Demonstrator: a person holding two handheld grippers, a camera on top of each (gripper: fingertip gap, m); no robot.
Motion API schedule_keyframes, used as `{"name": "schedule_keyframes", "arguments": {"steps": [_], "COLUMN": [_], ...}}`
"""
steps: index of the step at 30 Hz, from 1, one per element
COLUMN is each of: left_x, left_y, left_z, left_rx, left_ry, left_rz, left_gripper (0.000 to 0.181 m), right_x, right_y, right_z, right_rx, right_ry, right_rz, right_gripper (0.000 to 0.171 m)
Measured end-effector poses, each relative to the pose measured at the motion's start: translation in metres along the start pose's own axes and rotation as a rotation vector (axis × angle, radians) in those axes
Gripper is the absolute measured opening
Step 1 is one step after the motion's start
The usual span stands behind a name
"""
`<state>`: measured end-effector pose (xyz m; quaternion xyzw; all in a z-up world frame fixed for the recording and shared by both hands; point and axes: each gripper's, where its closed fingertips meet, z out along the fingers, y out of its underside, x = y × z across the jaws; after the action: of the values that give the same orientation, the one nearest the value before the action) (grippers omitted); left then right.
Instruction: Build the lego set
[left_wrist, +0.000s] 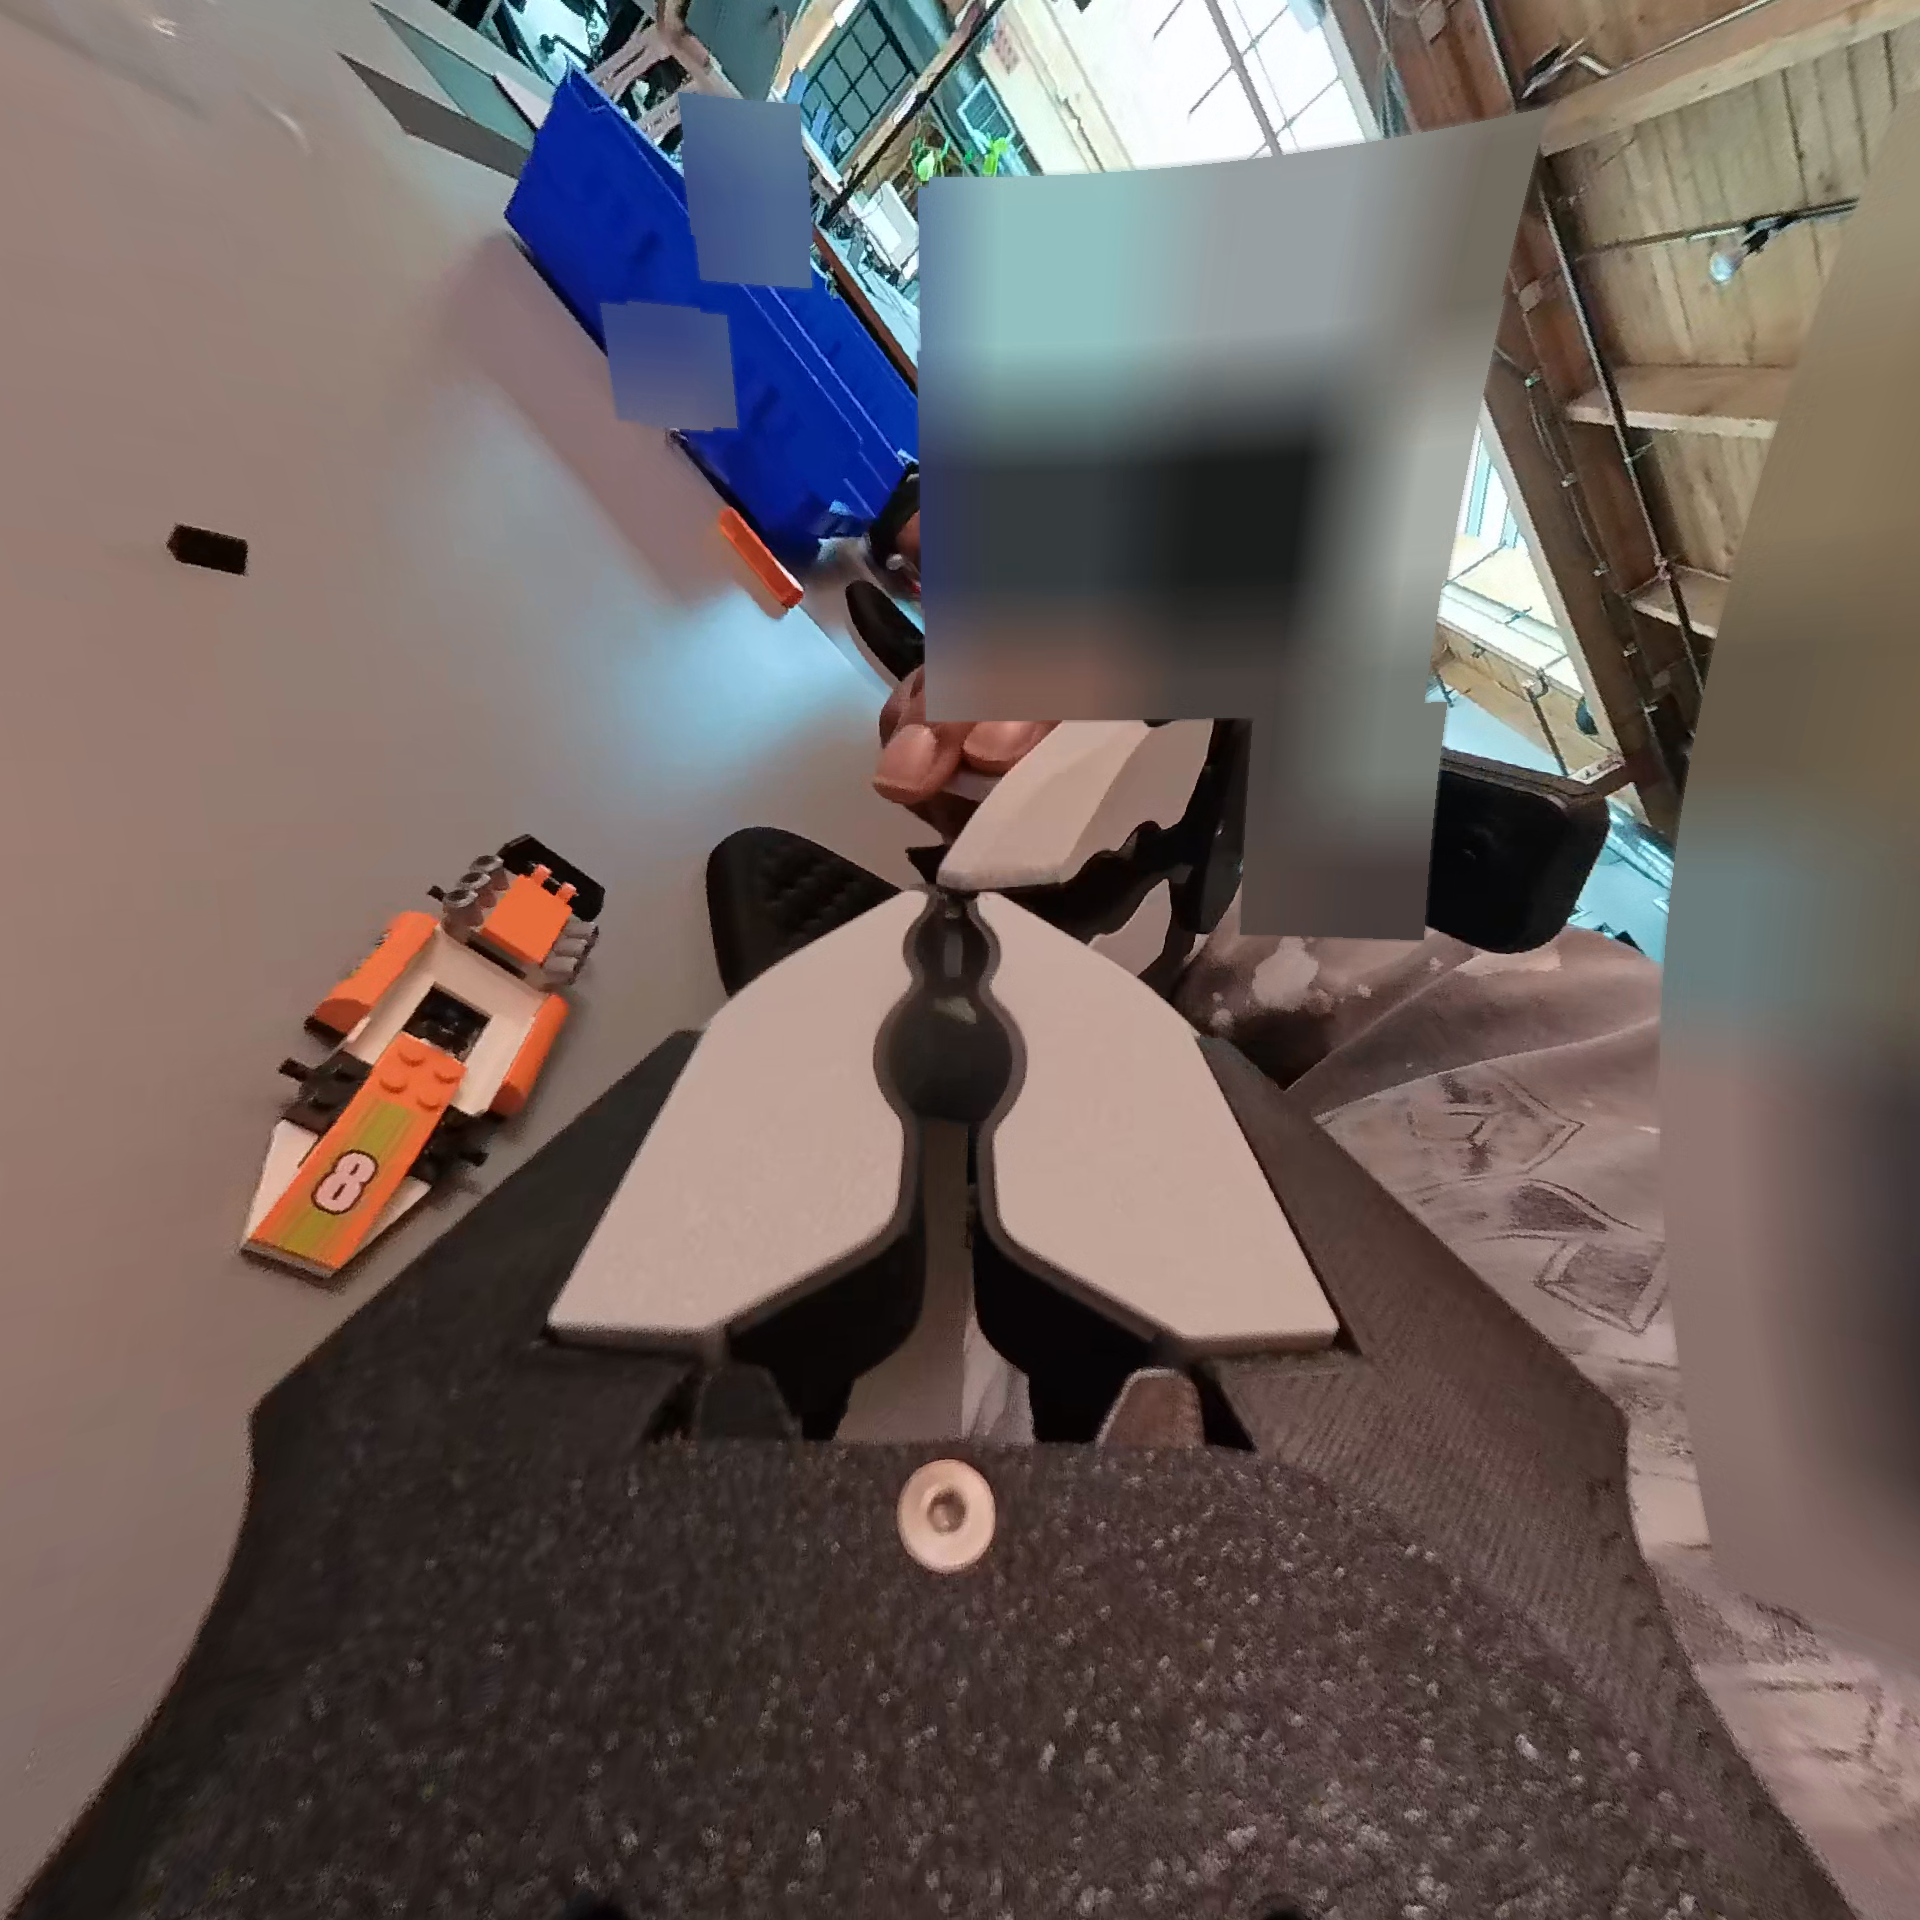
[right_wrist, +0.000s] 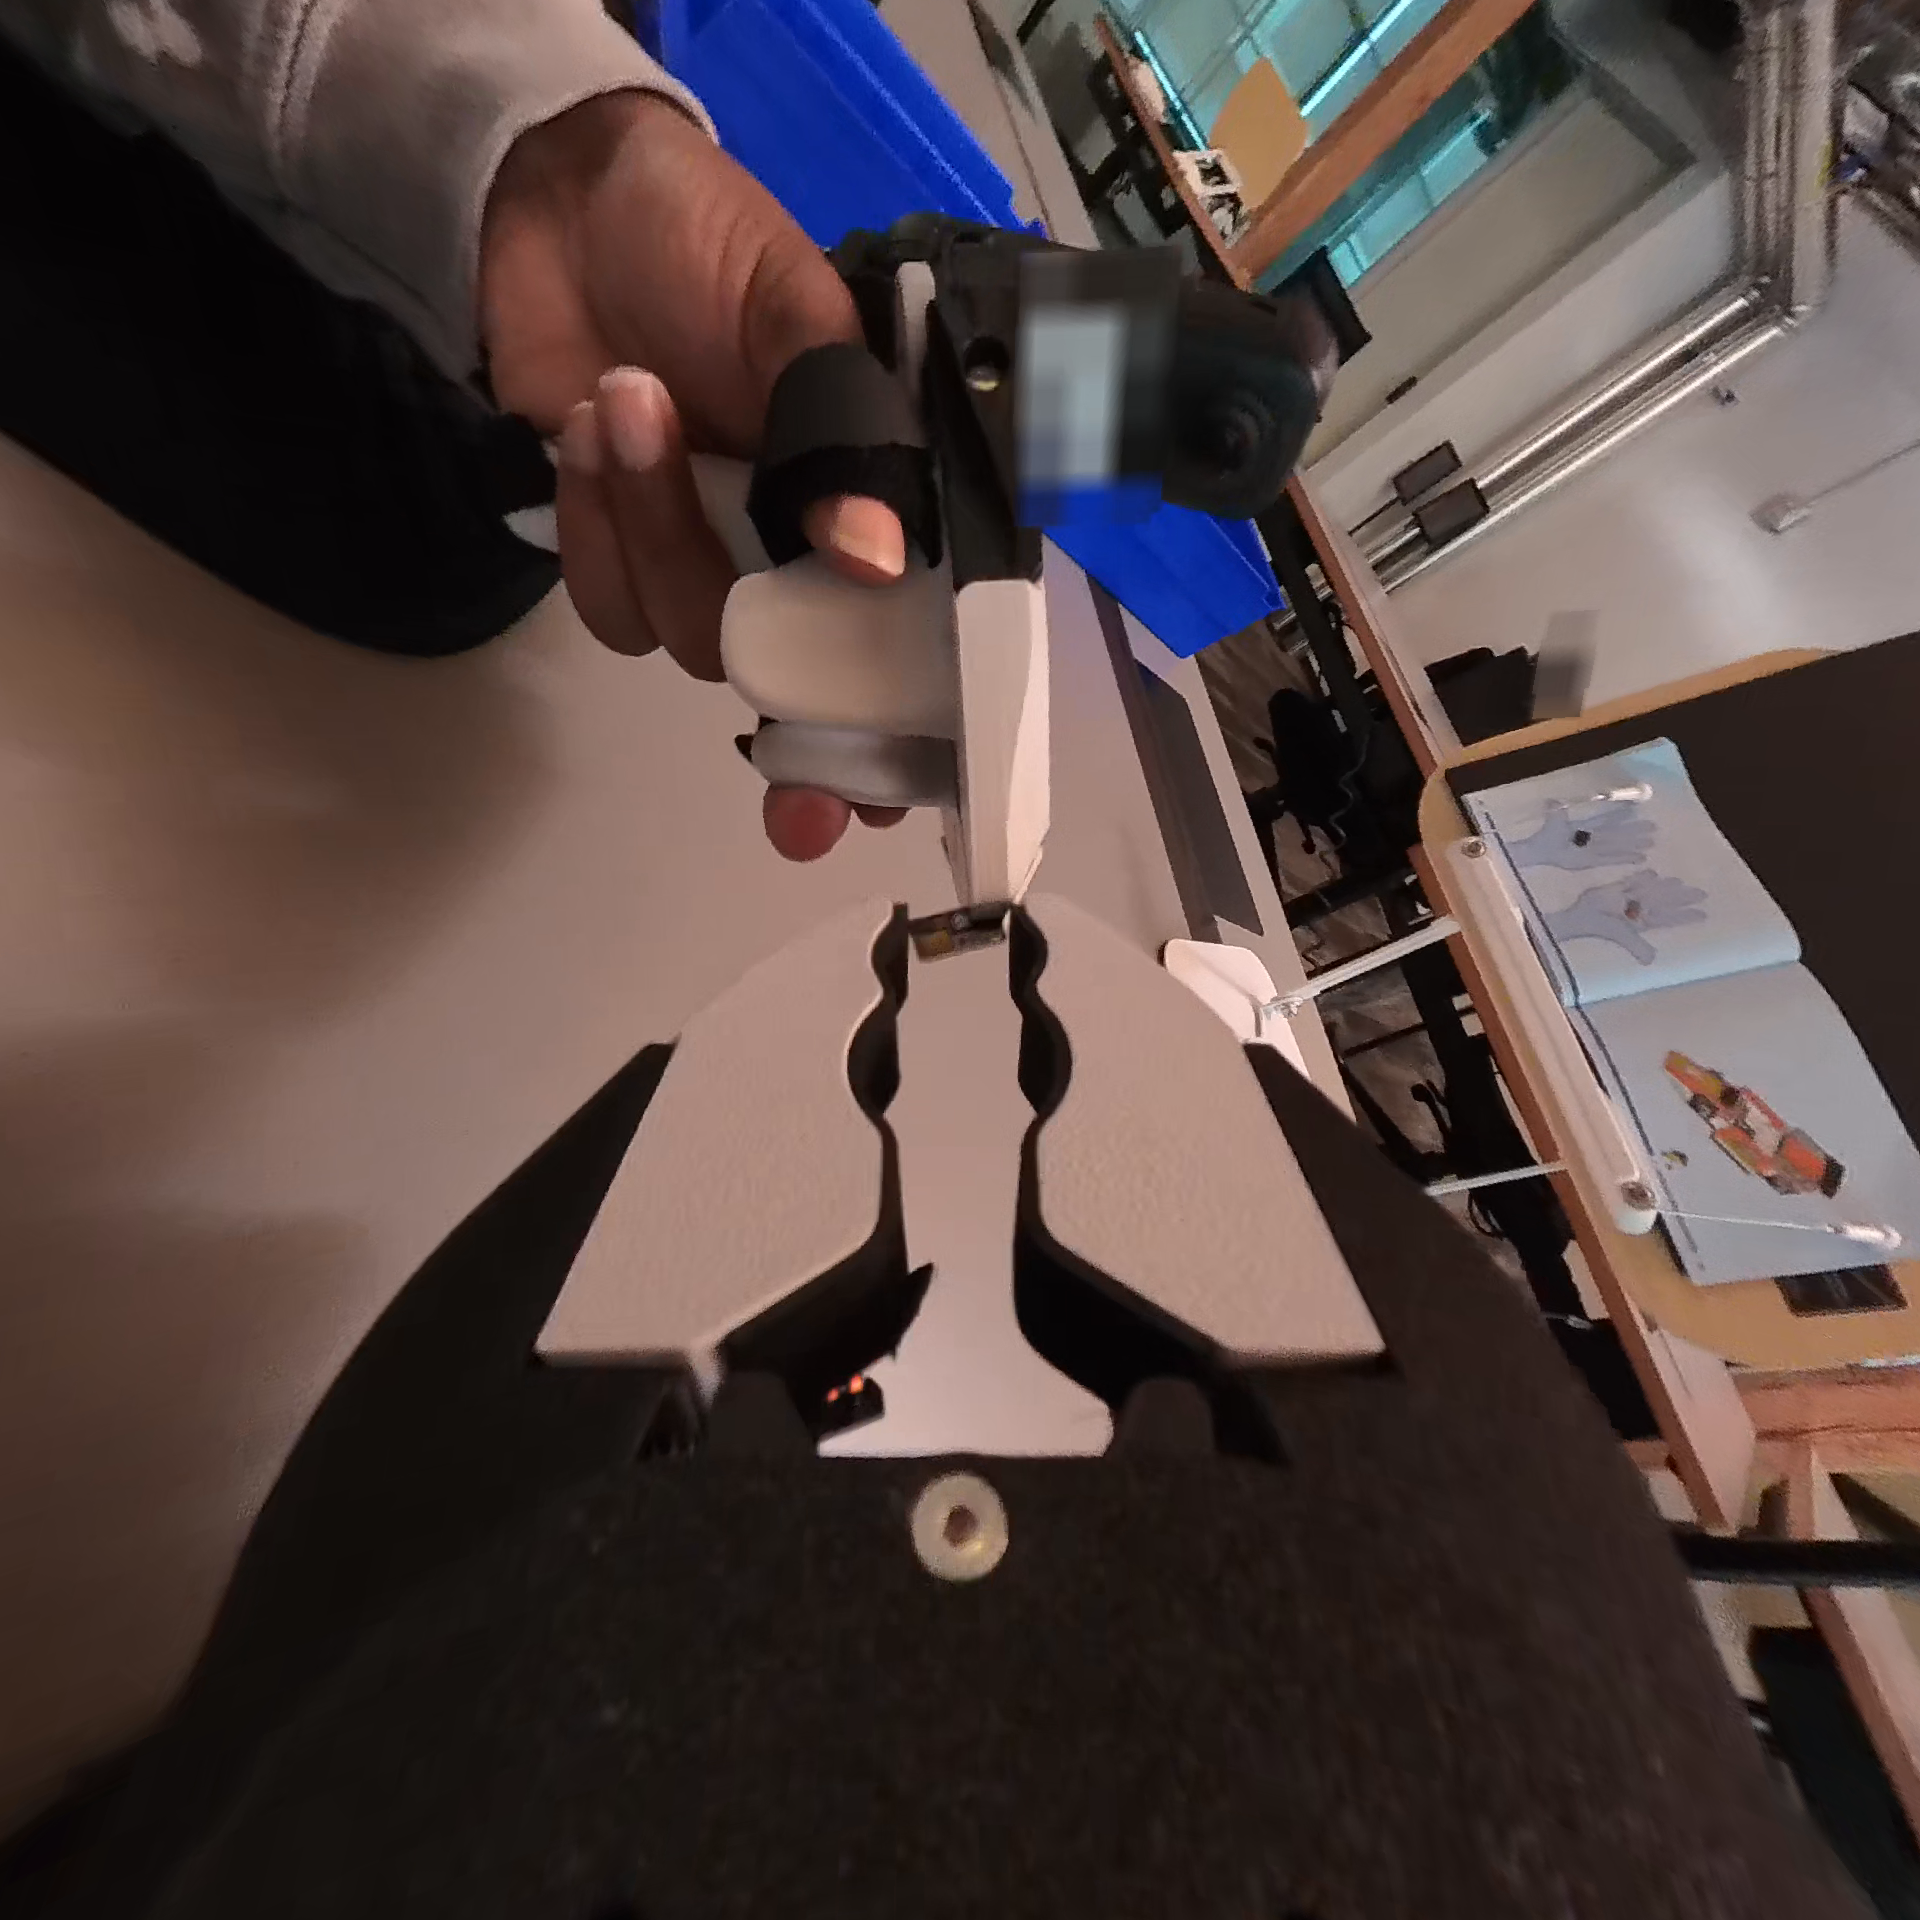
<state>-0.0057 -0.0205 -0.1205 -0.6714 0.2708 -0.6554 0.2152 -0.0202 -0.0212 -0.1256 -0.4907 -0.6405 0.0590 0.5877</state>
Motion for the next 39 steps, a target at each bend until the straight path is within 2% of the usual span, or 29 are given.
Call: {"name": "schedule_keyframes", "arguments": {"steps": [6, 10, 13, 16, 25, 34, 39], "left_x": [-0.021, -0.059, -0.086, -0.104, -0.119, -0.117, -0.125], "left_y": [-0.001, -0.003, 0.010, 0.024, 0.046, 0.056, 0.059], "left_z": [-0.003, -0.021, -0.029, -0.027, -0.023, -0.018, -0.020], "left_rx": [-0.006, -0.055, -0.189, -0.303, -0.427, -0.506, -0.557], "left_ry": [-0.071, -0.295, -0.437, -0.506, -0.490, -0.450, -0.488], "left_rz": [0.036, 0.269, 0.446, 0.564, 0.625, 0.657, 0.698], "left_gripper": [0.006, 0.009, 0.017, 0.021, 0.026, 0.028, 0.028], "right_x": [-0.002, -0.014, -0.023, -0.032, -0.043, -0.049, -0.048], "right_y": [0.015, 0.050, 0.072, 0.085, 0.100, 0.100, 0.102], "right_z": [0.009, 0.017, 0.026, 0.035, 0.045, 0.045, 0.045], "right_rx": [-0.042, -0.153, -0.216, -0.258, -0.373, -0.442, -0.465], "right_ry": [-0.082, -0.203, -0.258, -0.320, -0.501, -0.586, -0.595], "right_rz": [0.035, 0.200, 0.325, 0.413, 0.493, 0.480, 0.457], "right_gripper": [0.017, 0.017, 0.017, 0.017, 0.017, 0.017, 0.017]}}
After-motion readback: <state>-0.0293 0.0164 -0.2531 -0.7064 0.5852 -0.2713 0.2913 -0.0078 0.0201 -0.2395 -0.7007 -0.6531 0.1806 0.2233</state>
